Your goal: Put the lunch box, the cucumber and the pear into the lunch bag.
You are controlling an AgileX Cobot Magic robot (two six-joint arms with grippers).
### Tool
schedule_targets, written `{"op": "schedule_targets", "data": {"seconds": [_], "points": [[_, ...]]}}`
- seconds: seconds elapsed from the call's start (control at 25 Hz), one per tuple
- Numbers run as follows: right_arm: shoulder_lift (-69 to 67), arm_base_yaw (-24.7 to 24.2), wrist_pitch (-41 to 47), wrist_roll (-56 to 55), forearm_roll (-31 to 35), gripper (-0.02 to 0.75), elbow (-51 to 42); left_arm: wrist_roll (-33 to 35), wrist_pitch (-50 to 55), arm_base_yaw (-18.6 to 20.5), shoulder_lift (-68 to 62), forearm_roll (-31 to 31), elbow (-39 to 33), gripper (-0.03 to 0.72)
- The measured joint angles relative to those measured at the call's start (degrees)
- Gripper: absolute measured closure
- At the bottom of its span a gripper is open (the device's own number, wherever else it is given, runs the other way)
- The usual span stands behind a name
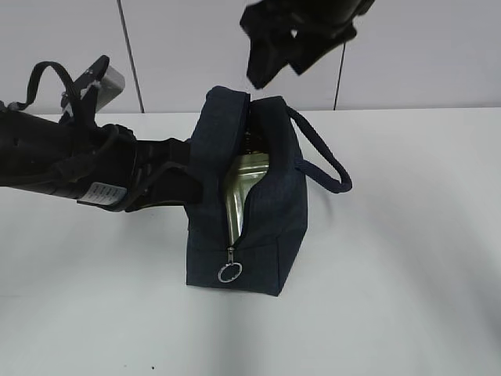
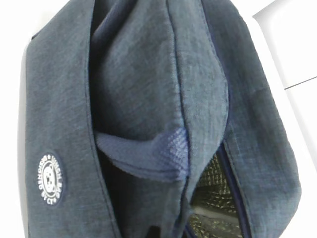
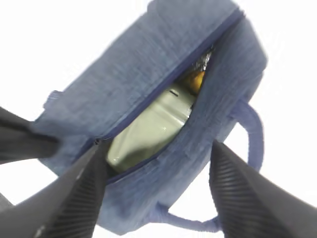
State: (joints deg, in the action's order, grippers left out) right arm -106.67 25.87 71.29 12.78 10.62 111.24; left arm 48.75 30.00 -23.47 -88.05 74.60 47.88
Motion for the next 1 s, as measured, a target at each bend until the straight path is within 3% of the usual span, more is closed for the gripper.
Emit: {"op": "schedule_targets", "data": {"seconds": [0.28,0.56,0.84,1.0], "points": [[14.3,0.0,0.2,-0.5,0.8,0.24,-6.4,0.0,0.0,0.0,0.0,0.0,0.0,0.703],[31.1,0.0,-3.5,-4.7,2.8,0.241,-26.9,0.0,0.0,0.0,0.0,0.0,0.0,0.703],[43.7,0.0,-19.3,-5.3,12.7,0.246,-53.0,0.0,0.0,0.0,0.0,0.0,0.0,0.703],[44.9,0.0,-27.6,-1.2,23.6,0.252,-63.5,0.0,0.0,0.0,0.0,0.0,0.0,0.703]]}}
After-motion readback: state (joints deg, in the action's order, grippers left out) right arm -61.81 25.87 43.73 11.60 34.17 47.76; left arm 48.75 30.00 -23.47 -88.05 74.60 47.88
